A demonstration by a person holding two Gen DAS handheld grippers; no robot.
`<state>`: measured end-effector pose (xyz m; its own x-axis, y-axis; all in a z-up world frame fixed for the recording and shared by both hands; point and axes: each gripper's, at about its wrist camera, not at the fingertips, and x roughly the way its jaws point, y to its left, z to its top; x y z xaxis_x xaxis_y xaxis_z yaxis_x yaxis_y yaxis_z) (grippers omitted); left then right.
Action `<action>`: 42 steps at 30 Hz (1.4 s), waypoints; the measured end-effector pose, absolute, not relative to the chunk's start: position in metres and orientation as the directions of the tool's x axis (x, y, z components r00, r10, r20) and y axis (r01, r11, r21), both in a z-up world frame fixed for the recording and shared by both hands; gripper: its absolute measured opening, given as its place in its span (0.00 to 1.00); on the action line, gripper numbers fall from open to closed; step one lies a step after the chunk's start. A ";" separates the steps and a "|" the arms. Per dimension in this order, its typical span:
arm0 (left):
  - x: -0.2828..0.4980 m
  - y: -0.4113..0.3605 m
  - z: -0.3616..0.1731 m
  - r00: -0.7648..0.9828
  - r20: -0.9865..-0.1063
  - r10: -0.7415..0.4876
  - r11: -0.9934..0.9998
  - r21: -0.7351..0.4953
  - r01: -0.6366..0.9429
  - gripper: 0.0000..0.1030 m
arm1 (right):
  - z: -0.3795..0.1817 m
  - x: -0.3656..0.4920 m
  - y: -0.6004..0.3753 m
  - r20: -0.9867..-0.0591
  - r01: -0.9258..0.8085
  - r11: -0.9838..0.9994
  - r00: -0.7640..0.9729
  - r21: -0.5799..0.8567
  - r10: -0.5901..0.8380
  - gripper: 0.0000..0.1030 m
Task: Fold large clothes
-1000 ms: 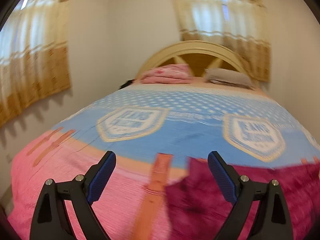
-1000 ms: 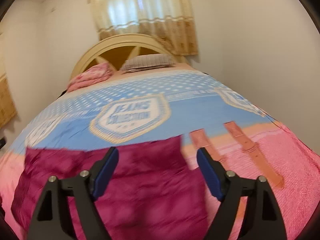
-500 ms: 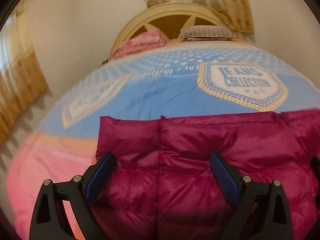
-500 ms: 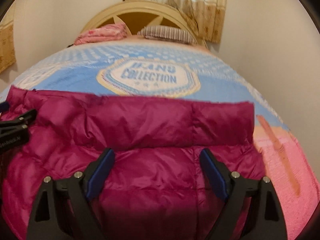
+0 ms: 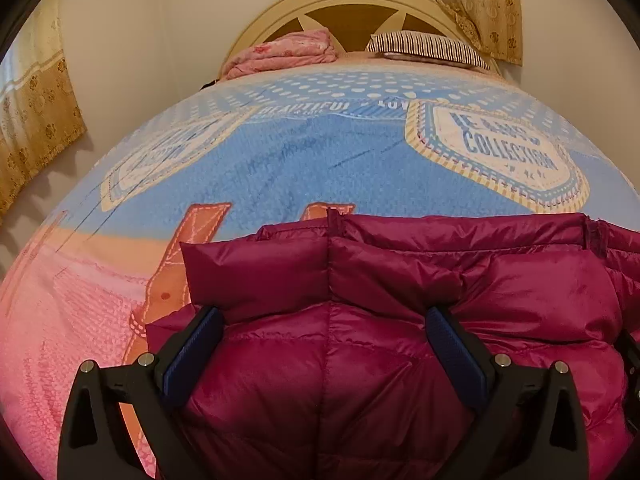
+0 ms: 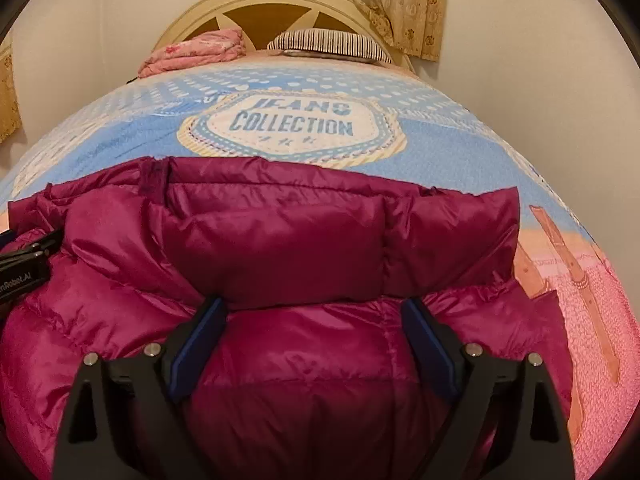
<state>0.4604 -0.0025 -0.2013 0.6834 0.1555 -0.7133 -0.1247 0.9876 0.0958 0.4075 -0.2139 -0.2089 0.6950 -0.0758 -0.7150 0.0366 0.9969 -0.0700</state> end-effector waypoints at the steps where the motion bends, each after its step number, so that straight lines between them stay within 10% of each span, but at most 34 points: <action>1: 0.461 -0.003 -0.202 0.679 -0.718 0.153 0.988 0.093 -0.124 0.99 | -0.209 0.408 -0.214 -0.717 0.037 0.997 0.692 -0.072 -0.077 0.89; 42: 0.405 -0.009 -0.149 0.735 -0.671 0.099 0.995 0.084 -0.058 0.99 | -0.181 0.386 -0.210 -0.691 0.051 0.996 0.718 -0.068 -0.085 0.90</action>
